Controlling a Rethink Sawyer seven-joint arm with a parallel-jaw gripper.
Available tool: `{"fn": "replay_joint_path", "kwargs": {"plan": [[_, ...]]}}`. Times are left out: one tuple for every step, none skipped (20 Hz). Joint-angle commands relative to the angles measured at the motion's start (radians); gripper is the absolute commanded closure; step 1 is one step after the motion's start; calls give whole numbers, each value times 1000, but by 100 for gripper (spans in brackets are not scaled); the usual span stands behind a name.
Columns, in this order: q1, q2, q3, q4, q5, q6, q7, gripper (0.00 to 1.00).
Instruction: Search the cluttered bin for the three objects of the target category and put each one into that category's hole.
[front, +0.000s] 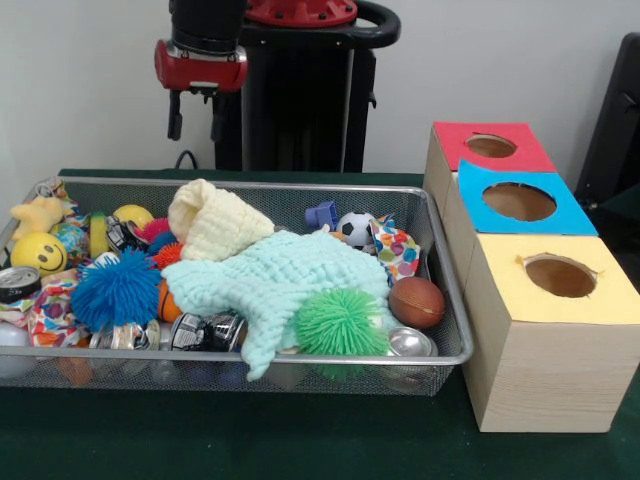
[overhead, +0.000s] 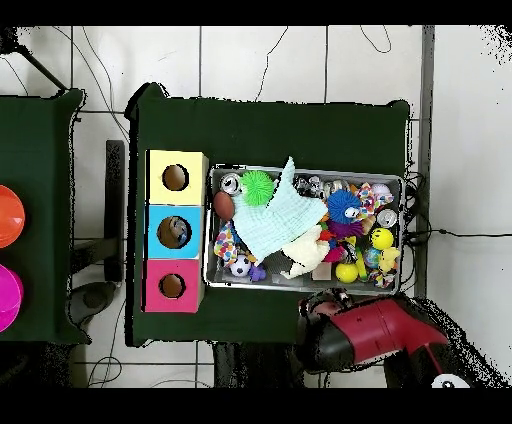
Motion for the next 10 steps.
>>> {"fn": "replay_joint_path", "kwargs": {"plan": [[20,0,-60,-98,86,-17,194,0],[25,1,-68,-99,93,-24,195,0],[28,5,-71,-102,93,-33,194,0],[30,5,-74,-103,100,-35,192,0],[30,7,-76,-104,110,-34,188,0],[31,2,-77,-105,114,-30,176,0],[29,1,-76,-105,127,-31,168,0],[27,2,-76,-104,132,-36,163,0],[25,5,-76,-104,138,-40,158,0],[24,11,-79,-106,144,-44,157,0]]}}
